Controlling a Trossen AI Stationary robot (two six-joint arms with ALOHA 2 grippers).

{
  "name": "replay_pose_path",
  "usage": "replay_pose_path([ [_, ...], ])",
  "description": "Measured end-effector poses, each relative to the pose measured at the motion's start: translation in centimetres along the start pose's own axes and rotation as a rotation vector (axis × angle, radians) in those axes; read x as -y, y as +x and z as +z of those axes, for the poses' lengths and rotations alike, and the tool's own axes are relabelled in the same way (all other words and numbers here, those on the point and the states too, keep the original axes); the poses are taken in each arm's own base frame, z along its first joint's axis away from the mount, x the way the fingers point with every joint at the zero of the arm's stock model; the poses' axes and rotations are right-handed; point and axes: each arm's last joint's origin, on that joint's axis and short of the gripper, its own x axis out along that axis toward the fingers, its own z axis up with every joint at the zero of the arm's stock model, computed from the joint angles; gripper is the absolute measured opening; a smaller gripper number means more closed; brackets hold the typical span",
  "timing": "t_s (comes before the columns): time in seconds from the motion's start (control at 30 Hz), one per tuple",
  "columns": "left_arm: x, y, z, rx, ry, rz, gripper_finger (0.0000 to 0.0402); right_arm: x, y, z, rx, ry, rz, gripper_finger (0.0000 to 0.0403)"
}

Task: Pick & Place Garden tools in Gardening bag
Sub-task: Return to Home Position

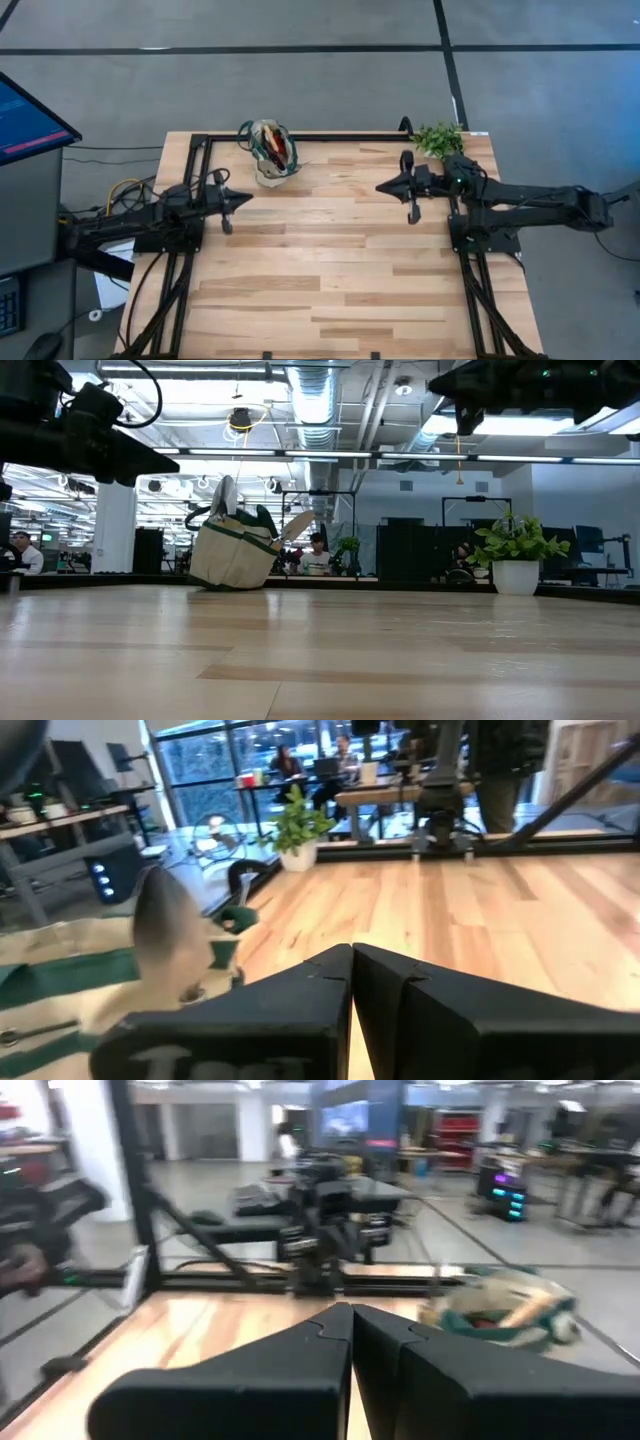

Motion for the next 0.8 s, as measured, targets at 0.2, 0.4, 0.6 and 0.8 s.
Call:
replay_pose_path([
  [0.2,0.1,-0.1,0.0,0.01,-0.001,-0.045,0.0001,-0.3,-1.8,0.9,0.023,-0.032,0.022,0.0],
  [0.4,0.1,-0.1,0.0,0.01,-0.004,-0.045,0.0001,-0.7,-4.7,2.0,0.088,-0.037,-0.105,0.0],
  [0.6,0.1,-0.1,0.0,0.01,-0.004,-0.045,0.0001,-1.5,-6.9,-0.1,0.148,-0.024,-0.172,0.0],
  [0.8,0.1,-0.1,0.0,0.011,-0.004,-0.045,0.0001,-2.1,-8.4,-3.0,0.225,0.041,-0.234,0.0],
])
